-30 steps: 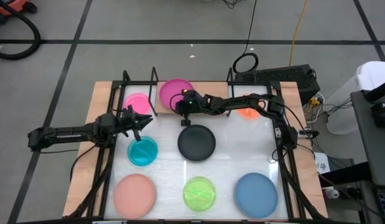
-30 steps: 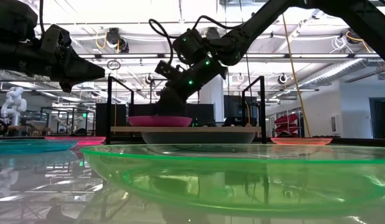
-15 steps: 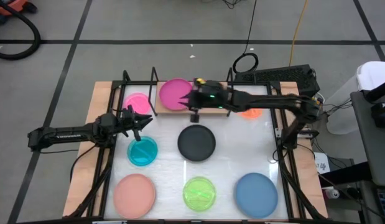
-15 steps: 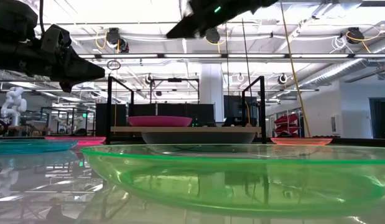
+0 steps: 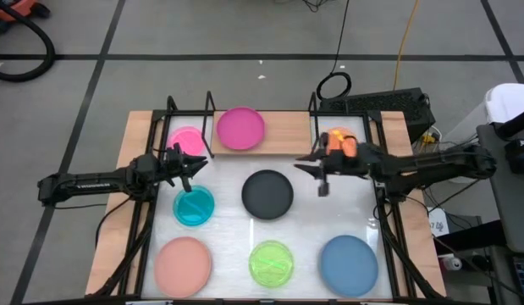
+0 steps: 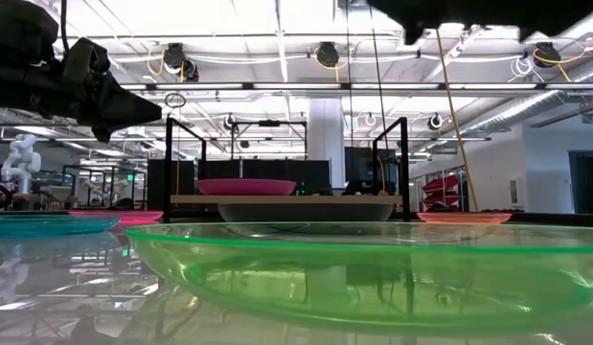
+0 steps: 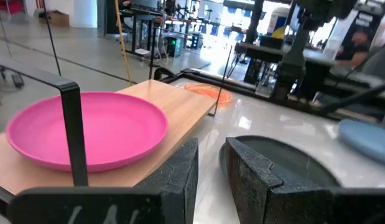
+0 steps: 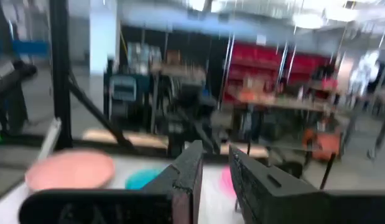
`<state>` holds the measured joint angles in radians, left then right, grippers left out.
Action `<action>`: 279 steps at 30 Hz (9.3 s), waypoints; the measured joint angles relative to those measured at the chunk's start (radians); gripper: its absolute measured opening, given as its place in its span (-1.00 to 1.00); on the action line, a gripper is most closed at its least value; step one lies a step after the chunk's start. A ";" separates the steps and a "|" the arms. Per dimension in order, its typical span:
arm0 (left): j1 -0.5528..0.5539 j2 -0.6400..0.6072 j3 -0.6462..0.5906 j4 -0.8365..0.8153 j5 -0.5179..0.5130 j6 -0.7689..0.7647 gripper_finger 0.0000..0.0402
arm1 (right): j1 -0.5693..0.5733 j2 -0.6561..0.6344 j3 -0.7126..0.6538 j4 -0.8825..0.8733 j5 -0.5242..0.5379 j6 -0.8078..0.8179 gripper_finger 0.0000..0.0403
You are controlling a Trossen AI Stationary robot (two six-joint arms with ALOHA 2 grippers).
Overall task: Place and stack plates onto a shelf
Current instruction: Stack the black plate on top of the pink plate on the shelf, then stack the blue plate on top of the black plate on the shelf
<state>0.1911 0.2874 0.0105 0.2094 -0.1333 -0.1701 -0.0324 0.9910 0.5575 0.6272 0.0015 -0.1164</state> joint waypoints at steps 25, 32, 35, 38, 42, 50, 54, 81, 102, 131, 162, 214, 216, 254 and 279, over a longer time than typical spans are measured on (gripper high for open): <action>-0.001 0.000 0.000 0.258 0.000 -0.111 -0.58 | 0.007 -0.083 -0.168 0.176 0.133 0.007 -0.70; 0.000 0.006 0.017 0.389 0.038 -0.057 -0.58 | 0.007 -0.083 -0.168 0.167 0.133 0.010 -0.70; -0.004 0.029 0.127 0.364 0.181 0.011 -0.58 | 0.007 -0.083 -0.168 0.165 0.133 0.009 -0.70; -0.024 0.093 0.295 0.175 0.213 0.101 -0.58 | 0.007 -0.082 -0.168 0.165 0.135 0.004 -0.70; -0.067 0.284 0.506 -0.132 0.145 0.187 -0.58 | 0.006 -0.082 -0.168 0.166 0.145 0.000 -0.70; -0.146 0.695 0.691 -0.425 0.076 0.232 -0.58 | 0.006 -0.082 -0.168 0.122 0.159 0.029 -0.70; -0.195 0.841 0.751 -0.461 0.070 0.281 -0.58 | 0.006 -0.082 -0.168 0.102 0.157 0.052 -0.70; -0.508 1.363 1.040 -0.603 -0.077 0.364 -0.59 | 0.008 -0.082 -0.167 0.106 0.156 0.051 -0.70; -0.456 1.589 1.042 -0.498 -0.091 0.509 -0.60 | 0.008 -0.082 -0.167 0.101 0.156 0.051 -0.70; -0.328 1.157 1.040 -0.715 -0.410 0.718 -0.94 | 0.008 -0.082 -0.167 0.101 0.157 0.049 -0.70; 0.181 1.255 1.040 -0.707 -0.066 0.725 -0.94 | 0.008 -0.082 -0.167 0.094 0.159 0.045 -0.70; 0.081 0.821 1.027 -0.677 0.194 0.424 -0.31 | 0.006 -0.082 -0.168 0.060 0.184 0.052 -0.70; 0.058 0.760 0.952 -0.578 0.200 0.381 -0.31 | 0.006 -0.082 -0.168 0.056 0.183 0.051 -0.70; -0.004 0.582 0.390 0.215 0.203 0.193 -0.31 | 0.007 -0.044 0.301 -0.827 0.126 0.090 -0.70; -0.004 0.582 0.390 0.204 0.201 0.160 -0.31 | 0.159 -0.026 0.145 -1.116 -0.367 0.309 -0.74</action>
<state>0.1871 0.8692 0.4007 0.4137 0.0681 -0.0101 0.1264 0.9649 0.7028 -0.4891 -0.3653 0.1928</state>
